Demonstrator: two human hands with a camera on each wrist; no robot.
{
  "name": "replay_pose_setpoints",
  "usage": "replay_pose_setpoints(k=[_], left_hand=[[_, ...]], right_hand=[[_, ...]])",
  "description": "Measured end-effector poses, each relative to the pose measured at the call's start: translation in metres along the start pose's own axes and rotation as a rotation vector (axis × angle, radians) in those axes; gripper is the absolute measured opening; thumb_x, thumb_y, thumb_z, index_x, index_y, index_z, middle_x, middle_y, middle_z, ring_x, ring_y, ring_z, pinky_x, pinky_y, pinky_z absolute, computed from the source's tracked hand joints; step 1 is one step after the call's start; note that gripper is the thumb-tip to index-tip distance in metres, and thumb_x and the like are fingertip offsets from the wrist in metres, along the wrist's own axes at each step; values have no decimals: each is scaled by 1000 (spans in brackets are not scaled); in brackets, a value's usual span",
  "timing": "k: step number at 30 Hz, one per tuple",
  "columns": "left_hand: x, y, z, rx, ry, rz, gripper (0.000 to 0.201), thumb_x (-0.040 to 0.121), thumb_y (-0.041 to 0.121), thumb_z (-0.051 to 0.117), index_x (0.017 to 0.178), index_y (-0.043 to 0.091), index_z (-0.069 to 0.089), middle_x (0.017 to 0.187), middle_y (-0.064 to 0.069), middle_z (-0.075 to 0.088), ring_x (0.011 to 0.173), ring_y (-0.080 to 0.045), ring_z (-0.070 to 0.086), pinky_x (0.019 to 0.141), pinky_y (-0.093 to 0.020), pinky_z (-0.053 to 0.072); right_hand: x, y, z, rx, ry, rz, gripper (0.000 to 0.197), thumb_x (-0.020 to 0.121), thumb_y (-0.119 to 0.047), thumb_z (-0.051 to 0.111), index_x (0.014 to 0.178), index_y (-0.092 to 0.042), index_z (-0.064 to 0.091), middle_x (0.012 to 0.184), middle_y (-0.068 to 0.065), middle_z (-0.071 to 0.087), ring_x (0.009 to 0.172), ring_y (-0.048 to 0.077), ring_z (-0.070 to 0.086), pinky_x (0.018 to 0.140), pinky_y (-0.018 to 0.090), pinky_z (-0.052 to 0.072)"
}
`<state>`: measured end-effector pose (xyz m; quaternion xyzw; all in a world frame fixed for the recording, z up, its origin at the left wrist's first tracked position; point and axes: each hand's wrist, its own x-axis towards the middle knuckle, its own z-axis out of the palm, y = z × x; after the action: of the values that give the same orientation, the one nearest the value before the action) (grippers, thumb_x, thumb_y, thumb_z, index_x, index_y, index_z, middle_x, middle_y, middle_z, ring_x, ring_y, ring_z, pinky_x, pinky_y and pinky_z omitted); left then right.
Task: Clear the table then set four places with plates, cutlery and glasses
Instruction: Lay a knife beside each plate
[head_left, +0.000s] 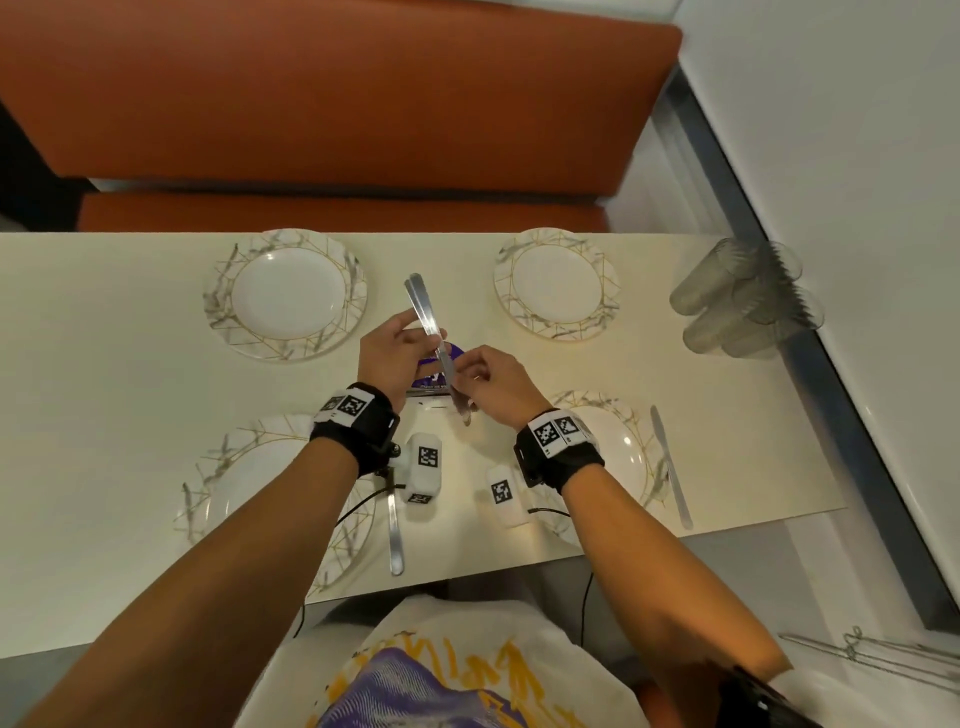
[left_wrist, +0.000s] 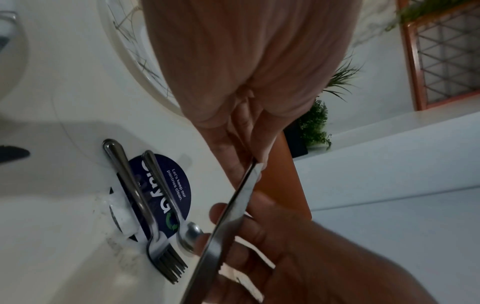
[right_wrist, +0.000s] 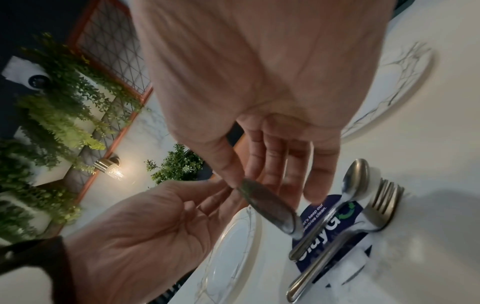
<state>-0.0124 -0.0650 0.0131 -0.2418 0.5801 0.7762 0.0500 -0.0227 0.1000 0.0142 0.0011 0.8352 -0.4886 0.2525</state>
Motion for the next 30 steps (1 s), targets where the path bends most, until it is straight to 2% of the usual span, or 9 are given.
replay_pose_setpoints(k=[3, 7, 10, 12, 14, 17, 22, 25, 30], left_hand=[[5, -1, 16, 58, -12, -4, 37, 90, -3, 72, 125, 6, 67, 102, -12, 80, 95, -32, 77, 78, -42, 65], [20, -1, 38, 150, -18, -4, 28, 86, 5, 79, 113, 9, 73, 98, -11, 80, 92, -33, 78, 83, -49, 64], [34, 0, 54, 134, 9, -16, 28, 89, -1, 75, 116, 7, 73, 100, -16, 79, 91, -34, 78, 80, -42, 65], [49, 4, 64, 133, 44, -30, 29, 90, -3, 72, 118, 4, 72, 100, -16, 78, 87, -31, 78, 78, -36, 65], [72, 7, 72, 115, 71, -63, 29, 91, -8, 69, 120, -2, 69, 102, -20, 77, 83, -30, 78, 77, -34, 64], [113, 7, 87, 153, 121, -113, 31, 90, -11, 68, 121, -6, 68, 104, -24, 75, 82, -30, 77, 76, -35, 65], [167, -1, 105, 316, 192, -218, 22, 86, -8, 71, 103, 5, 76, 96, -16, 79, 83, -28, 78, 72, -37, 66], [192, -7, 112, 396, 243, -269, 22, 86, -10, 70, 98, 8, 77, 97, -16, 78, 80, -27, 77, 68, -37, 66], [215, -15, 120, 527, 282, -241, 20, 87, -6, 73, 100, 7, 79, 93, -11, 77, 69, -20, 74, 50, -22, 60]], right_hand=[[9, 4, -11, -53, 116, -47, 24, 86, -35, 77, 97, -16, 68, 92, 0, 71, 87, 16, 68, 78, 30, 57], [27, 8, -28, -12, 144, -45, 31, 80, -33, 84, 98, -16, 66, 86, 10, 72, 77, 18, 70, 69, 31, 60], [41, 14, -49, 14, 153, -35, 22, 83, -26, 81, 97, -16, 67, 86, 14, 71, 71, 17, 65, 67, 32, 56], [52, 19, -68, 69, 152, -17, 19, 86, -16, 78, 99, -13, 65, 88, 18, 70, 63, 16, 61, 59, 28, 53], [64, 24, -88, 111, 157, 1, 18, 88, -11, 75, 101, -10, 63, 85, 13, 68, 60, 14, 60, 55, 24, 50], [84, 40, -116, 145, 182, 24, 17, 88, -10, 75, 99, -9, 62, 79, 7, 66, 59, 16, 60, 53, 28, 50], [103, 67, -148, 159, 194, 59, 14, 89, -10, 74, 96, -12, 62, 77, 4, 65, 54, 13, 60, 51, 28, 50], [111, 78, -161, 158, 164, 97, 12, 90, -12, 73, 96, -13, 62, 84, 8, 71, 55, 9, 61, 52, 25, 50], [116, 93, -175, 158, 153, 128, 14, 89, -16, 73, 100, -15, 64, 88, 5, 74, 61, 9, 64, 56, 24, 52]])
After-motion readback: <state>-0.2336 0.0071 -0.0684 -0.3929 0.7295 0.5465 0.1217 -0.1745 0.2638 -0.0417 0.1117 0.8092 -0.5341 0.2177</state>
